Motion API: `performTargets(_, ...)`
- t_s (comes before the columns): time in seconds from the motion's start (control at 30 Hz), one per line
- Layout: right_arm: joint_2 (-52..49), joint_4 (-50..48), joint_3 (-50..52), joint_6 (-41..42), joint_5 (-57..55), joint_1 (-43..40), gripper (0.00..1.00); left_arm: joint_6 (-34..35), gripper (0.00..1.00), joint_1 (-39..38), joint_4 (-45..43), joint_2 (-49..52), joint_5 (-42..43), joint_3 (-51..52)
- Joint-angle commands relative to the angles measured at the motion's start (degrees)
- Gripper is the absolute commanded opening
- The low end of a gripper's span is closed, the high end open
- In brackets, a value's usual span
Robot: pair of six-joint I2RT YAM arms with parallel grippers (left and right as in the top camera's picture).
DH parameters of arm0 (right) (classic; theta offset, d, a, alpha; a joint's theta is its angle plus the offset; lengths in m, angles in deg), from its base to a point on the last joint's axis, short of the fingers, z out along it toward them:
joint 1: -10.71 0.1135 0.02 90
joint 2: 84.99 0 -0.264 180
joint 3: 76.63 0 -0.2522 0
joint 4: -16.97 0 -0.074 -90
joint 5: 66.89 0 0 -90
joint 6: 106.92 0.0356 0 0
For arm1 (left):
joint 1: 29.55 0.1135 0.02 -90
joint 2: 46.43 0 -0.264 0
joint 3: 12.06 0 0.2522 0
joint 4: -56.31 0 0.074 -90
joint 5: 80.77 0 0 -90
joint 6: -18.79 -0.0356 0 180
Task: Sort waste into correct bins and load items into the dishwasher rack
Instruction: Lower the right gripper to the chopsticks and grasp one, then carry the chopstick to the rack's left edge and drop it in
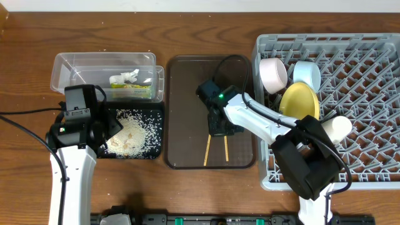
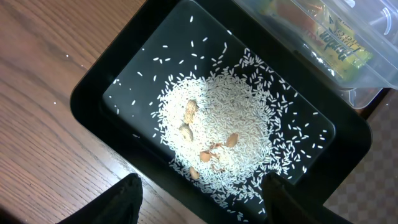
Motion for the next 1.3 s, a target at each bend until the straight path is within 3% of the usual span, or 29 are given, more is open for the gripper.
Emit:
performTargets(0.0, 1.6, 0.6, -0.4, -3.5, 0.9, -1.1, 0.01, 0.3, 0.65, 0.2, 0.2, -0.5, -0.5, -0.3)
performTargets(0.4, 22.1, 11.6, -1.1, -17.0, 0.8, -11.1, 0.01, 0.3, 0.65, 0.2, 0.2, -0.5, -0.5, -0.3)
performTargets(0.7, 24.8, 22.3, -0.1, -20.3, -0.1, -20.2, 0.01, 0.3, 0.64, 0.2, 0.2, -0.5, -0.5, -0.3)
performTargets(1.13, 24.8, 13.0, 11.4, -19.9, 0.4, -21.2, 0.01, 0.3, 0.65, 0.2, 0.2, -0.5, -0.5, -0.3)
performTargets(1.23, 24.8, 10.7, 11.5, -19.9, 0.4, -21.2, 0.12, 0.3, 0.64, 0.2, 0.2, -0.5, -0.5, -0.3)
performTargets(1.27, 24.8, 10.2, 11.5, -19.9, 0.4, -21.2, 0.27, 0.3, 0.65, 0.2, 0.2, -0.5, -0.5, -0.3)
